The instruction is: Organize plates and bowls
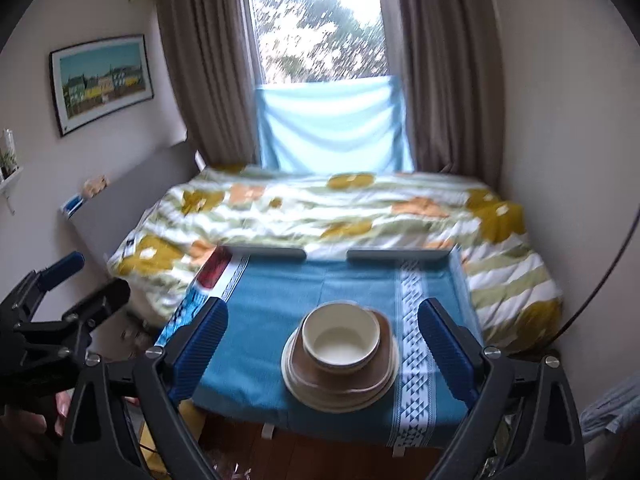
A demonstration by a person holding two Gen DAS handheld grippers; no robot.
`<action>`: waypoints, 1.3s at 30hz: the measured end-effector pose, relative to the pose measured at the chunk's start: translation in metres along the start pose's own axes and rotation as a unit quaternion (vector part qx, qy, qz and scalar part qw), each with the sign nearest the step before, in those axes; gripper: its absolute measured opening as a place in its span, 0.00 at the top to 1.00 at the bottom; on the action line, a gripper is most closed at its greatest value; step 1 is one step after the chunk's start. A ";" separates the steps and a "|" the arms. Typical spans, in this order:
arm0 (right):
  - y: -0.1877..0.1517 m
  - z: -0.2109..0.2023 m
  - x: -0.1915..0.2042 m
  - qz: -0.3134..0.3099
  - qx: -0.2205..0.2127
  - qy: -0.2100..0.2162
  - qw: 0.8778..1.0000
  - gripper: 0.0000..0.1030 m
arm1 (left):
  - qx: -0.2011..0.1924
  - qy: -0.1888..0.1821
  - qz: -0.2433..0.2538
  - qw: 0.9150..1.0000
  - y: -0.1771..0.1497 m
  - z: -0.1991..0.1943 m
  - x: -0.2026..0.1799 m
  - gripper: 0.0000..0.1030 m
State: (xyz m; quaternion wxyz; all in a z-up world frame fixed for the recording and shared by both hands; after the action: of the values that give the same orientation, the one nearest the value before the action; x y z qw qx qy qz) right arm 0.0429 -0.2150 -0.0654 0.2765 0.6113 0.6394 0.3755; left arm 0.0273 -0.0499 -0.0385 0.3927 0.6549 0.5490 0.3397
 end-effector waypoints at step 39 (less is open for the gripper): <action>0.018 -0.024 -0.039 -0.003 -0.072 -0.082 0.994 0.00 | -0.066 0.018 -0.010 0.998 0.019 -0.009 -0.016 0.00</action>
State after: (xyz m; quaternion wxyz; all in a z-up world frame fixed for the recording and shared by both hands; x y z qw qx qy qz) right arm 0.0374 -0.2577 -0.0409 0.3720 0.6165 0.5879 0.3686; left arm 0.0255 -0.0656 -0.0182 0.4284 0.6158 0.5390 0.3830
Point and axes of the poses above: each gripper's, at about its wrist camera, not at the fingertips, and z roughly the way its jaws point, x to its left, y to its top, the point moved 8 cm from there along z, roughly the way its jaws point
